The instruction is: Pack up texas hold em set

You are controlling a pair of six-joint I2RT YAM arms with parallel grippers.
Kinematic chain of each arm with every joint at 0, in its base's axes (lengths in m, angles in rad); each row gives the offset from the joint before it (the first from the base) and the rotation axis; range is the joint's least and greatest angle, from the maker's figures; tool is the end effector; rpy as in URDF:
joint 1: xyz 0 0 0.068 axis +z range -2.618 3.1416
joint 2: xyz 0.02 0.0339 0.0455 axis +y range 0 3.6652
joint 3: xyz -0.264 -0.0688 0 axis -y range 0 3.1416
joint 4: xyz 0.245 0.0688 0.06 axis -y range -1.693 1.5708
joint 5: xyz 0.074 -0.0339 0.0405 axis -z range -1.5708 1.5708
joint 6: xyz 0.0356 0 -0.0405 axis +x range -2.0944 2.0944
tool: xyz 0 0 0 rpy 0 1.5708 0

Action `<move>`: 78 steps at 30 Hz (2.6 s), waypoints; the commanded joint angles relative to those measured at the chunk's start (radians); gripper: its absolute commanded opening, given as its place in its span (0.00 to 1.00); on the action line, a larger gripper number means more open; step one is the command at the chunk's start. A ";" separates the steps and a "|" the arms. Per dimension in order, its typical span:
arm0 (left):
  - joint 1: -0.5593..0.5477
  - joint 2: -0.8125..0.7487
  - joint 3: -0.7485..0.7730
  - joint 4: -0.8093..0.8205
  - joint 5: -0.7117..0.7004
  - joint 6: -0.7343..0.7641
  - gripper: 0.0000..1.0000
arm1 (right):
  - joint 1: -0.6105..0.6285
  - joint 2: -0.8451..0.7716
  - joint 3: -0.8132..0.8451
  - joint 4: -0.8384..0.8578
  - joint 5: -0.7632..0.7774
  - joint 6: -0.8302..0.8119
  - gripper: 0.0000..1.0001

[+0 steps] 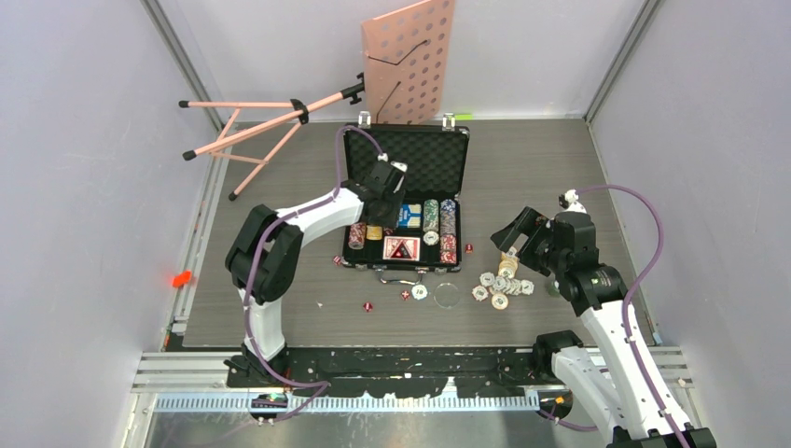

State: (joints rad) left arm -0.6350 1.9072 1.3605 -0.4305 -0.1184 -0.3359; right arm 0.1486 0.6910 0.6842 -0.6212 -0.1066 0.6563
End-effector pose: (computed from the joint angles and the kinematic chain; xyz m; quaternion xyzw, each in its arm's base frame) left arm 0.3316 -0.2391 0.1959 0.1251 0.9465 -0.0862 0.2846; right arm 0.1483 0.0260 0.2758 0.2000 0.8672 0.2213 0.3987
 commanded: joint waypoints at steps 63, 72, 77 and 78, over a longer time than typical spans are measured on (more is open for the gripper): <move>0.169 -1.117 -0.759 0.005 0.151 -0.153 0.97 | 0.270 0.956 0.280 0.245 0.269 -0.162 0.40; 0.169 -1.109 -0.738 -0.002 0.144 -0.141 0.97 | 0.281 0.926 0.281 0.216 0.297 -0.175 0.33; 0.169 -1.109 -0.716 -0.026 0.146 -0.136 0.97 | 0.282 0.919 0.282 0.187 0.287 -0.157 0.39; 0.169 -1.109 -0.711 -0.032 0.147 -0.137 0.97 | 0.283 0.909 0.279 0.187 0.288 -0.155 0.39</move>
State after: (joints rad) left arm -0.4709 0.8009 0.5987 -0.4477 0.0196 -0.4892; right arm 0.4248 1.6451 0.9417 -0.4137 0.1600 0.4965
